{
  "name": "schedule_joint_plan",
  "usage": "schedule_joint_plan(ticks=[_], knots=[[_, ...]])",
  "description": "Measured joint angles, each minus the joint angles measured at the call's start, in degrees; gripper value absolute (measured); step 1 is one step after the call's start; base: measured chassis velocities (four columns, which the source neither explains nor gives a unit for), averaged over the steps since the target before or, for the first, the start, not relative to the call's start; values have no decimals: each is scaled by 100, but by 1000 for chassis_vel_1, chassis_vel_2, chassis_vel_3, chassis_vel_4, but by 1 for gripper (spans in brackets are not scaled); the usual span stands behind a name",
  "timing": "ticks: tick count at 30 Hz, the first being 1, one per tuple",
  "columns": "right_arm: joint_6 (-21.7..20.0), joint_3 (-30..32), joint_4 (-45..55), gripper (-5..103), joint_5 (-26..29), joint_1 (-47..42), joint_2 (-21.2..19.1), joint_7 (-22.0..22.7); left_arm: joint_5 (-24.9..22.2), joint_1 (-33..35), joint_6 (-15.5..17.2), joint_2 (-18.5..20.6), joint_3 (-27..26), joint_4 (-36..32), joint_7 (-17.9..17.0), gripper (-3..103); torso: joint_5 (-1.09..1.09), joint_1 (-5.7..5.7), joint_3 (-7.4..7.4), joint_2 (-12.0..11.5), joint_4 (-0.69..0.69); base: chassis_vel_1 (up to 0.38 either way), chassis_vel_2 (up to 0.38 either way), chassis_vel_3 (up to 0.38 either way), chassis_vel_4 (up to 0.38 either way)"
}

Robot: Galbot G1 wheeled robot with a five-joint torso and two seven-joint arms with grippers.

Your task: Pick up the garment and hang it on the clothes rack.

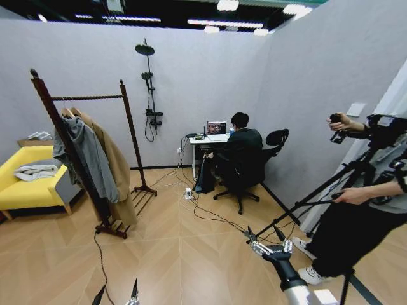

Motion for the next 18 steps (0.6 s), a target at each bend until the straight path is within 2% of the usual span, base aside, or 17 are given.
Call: schedule_joint_plan(ticks=[18], knots=[[-136, -20, 51, 100, 30, 9, 57, 4, 0, 0, 0, 0, 0, 0, 0, 100, 0, 0, 0, 0, 0, 0, 0, 0, 0]])
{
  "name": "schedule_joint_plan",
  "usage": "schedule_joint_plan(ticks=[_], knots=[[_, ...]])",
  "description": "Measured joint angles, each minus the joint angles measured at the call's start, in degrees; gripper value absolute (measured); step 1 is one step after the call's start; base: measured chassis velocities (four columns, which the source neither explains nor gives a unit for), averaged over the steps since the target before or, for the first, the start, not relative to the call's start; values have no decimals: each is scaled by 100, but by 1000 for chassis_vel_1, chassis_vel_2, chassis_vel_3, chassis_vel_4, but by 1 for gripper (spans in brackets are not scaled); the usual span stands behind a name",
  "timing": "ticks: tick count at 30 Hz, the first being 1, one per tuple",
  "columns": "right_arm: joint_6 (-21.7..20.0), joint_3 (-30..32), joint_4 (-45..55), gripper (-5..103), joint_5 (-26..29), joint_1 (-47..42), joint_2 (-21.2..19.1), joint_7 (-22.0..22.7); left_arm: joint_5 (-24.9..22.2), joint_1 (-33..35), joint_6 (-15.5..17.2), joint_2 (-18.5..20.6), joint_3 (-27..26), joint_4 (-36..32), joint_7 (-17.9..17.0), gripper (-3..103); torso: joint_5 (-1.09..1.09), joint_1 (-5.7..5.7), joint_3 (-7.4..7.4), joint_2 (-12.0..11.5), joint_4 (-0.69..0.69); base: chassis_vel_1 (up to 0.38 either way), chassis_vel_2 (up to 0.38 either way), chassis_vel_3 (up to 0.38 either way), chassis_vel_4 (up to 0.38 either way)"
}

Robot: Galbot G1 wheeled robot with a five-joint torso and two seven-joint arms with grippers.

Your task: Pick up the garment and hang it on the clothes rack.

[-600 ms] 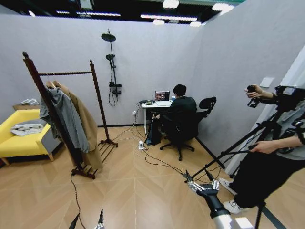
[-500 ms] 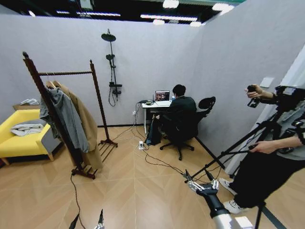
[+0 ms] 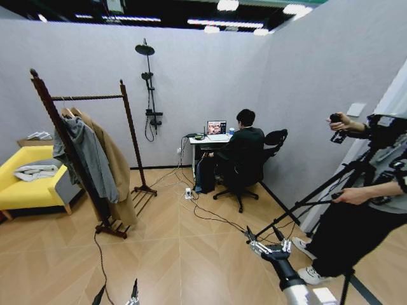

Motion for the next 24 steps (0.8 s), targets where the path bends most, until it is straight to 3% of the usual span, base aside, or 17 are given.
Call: schedule_joint_plan(ticks=[24], knots=[[-152, -36, 52, 100, 207, 65, -17, -6, 0, 0, 0, 0, 0, 0, 0, 100, 0, 0, 0, 0, 0, 0, 0, 0, 0]])
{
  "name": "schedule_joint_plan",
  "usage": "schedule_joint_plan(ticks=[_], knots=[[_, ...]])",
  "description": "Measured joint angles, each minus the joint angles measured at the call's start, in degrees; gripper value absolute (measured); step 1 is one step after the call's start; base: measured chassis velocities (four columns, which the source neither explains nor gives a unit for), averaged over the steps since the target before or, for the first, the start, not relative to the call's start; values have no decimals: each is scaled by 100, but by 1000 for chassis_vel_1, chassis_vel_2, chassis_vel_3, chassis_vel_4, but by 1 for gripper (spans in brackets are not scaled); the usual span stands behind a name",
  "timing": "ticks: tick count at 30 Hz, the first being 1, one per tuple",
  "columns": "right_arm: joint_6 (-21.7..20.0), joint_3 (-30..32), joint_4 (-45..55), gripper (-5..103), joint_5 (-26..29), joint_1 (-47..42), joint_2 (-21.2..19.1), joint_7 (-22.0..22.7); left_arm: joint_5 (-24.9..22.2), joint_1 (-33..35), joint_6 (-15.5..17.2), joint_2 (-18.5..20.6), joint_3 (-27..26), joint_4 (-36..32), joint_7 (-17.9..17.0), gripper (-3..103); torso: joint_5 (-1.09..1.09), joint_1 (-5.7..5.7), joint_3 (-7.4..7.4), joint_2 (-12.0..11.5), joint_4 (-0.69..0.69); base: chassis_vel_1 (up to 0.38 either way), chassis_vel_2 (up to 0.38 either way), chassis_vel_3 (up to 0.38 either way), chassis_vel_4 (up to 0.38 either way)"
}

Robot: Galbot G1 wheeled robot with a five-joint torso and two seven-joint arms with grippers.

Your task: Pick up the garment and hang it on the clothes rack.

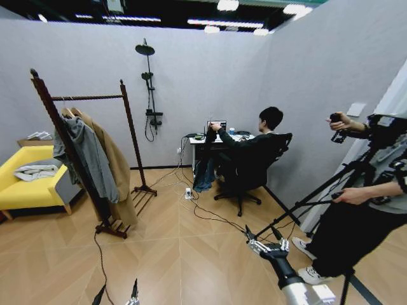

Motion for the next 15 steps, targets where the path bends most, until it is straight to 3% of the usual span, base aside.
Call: schedule_joint_plan(ticks=[15], knots=[[205, 109, -58, 100, 89, -21, -17, 20, 0, 0, 0, 0, 0, 0, 0, 100, 0, -3, -1, 2, -1, -13, 15, 22, -21]])
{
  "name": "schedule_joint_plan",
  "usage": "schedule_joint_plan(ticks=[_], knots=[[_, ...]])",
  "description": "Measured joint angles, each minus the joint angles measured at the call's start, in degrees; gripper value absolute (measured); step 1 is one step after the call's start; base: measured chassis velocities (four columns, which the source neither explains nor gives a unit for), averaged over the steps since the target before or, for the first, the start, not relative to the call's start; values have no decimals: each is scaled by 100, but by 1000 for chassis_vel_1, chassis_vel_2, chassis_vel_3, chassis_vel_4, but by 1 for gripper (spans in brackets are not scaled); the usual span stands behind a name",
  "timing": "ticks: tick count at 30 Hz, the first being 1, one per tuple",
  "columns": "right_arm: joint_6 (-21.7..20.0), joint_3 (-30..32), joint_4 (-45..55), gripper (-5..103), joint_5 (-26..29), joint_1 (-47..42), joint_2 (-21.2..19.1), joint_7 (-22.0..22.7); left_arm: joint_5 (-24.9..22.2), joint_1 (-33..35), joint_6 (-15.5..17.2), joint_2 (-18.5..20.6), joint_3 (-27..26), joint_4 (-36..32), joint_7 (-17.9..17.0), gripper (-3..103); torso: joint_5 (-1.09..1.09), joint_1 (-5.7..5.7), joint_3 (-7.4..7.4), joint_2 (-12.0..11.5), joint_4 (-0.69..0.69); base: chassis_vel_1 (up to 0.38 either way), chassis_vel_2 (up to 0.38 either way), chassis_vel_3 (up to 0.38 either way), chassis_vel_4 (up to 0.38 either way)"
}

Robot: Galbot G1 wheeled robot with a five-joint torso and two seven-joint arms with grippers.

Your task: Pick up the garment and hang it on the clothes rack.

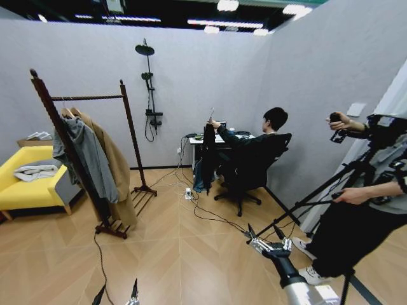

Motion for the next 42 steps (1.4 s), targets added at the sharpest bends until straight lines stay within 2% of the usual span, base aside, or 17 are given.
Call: schedule_joint_plan(ticks=[15, 17, 22, 36, 38, 42], knots=[[56, 30, -19, 100, 102, -8, -29, -15, 0, 0, 0, 0, 0, 0, 0, 100, 2, 3, 1, -1, 2, -195, 200, 199, -212], [51, 10, -25, 100, 102, 25, -29, -18, 0, 0, 0, 0, -1, 0, 0, 100, -2, 3, 1, -2, 2, -286, 293, 296, -278], [25, 9, -32, 100, 107, 98, -73, -18, 0, 0, 0, 0, 0, 0, 0, 100, 2, 3, 2, -2, 2, -326, 333, 330, -326], [-24, 138, -143, 100, 212, 340, -197, -15, 0, 0, 0, 0, 0, 0, 0, 100, -3, 4, 0, -2, 1, -360, 362, 362, -365], [-20, 138, -157, 100, 212, 368, -178, -27, 0, 0, 0, 0, 0, -1, 0, 100, 3, 2, 1, -1, 1, -354, 346, 352, -356], [-11, 122, -174, 100, 210, 397, -165, -72, 0, 0, 0, 0, 0, 0, 0, 100, -2, 1, 0, 0, 0, -327, 347, 356, -355]])
